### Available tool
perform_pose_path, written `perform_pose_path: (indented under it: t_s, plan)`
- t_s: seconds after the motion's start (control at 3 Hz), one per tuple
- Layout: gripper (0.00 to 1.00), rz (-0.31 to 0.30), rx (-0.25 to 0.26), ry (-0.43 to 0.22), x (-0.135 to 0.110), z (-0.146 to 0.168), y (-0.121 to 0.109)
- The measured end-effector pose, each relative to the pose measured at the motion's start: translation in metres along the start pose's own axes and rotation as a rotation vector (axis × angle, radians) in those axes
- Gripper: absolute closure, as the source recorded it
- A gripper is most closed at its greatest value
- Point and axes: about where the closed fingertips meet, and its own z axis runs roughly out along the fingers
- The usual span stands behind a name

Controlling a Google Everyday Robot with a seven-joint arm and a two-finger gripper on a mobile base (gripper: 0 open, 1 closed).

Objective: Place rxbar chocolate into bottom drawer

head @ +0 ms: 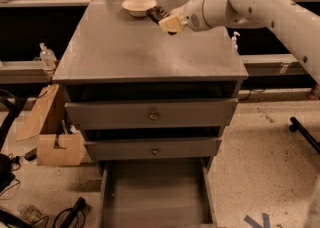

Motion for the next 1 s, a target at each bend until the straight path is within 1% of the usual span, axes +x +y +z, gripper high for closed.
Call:
perform_pose_path:
  t_s: [0.33, 0.67, 1.0]
  plan:
    - [1.0, -0.058, 0.051, 0.026, 0.016, -0.051, 0.022]
    - [1.0, -0.073, 0.046, 0.088, 0.071, -0.097, 0.055]
    - [1.0, -0.023, -0.017, 0.116, 0.136, -0.126, 0.087]
